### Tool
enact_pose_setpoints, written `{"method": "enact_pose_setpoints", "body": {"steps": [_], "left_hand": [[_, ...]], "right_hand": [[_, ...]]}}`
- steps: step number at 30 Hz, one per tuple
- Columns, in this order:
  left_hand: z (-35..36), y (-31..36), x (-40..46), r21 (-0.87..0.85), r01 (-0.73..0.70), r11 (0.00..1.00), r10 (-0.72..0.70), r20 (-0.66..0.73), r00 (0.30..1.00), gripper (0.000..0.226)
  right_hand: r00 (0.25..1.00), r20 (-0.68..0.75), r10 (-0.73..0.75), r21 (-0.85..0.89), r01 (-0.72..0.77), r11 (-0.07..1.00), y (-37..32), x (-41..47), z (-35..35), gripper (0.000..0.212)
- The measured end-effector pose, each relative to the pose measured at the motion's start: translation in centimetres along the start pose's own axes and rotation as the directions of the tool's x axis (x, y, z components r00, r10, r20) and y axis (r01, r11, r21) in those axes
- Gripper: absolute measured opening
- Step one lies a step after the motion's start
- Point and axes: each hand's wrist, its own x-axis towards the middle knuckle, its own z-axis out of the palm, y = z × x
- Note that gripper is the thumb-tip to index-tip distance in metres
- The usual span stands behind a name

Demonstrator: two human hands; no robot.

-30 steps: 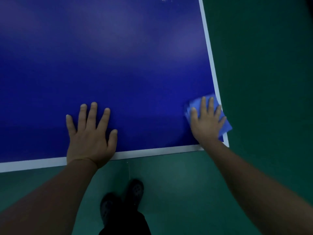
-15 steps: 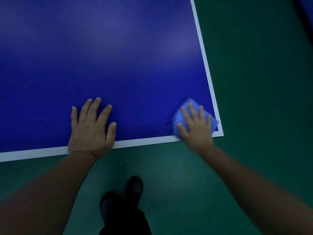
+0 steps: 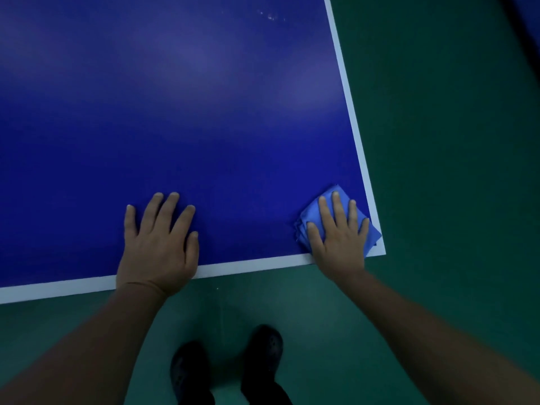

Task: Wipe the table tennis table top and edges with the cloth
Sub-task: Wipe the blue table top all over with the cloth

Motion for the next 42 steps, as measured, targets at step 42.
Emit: {"method": "enact_pose_setpoints", "body": {"steps": [42], "left_hand": [[4.1,11.9,4.8,-0.31,0.95,0.047,-0.981,-0.192,-0.014,0.069]], "right_hand": [[0.216,0.158,-0.964,-0.144,0.97,0.194,-20.2,25.5,-4.6,0.071]]}}
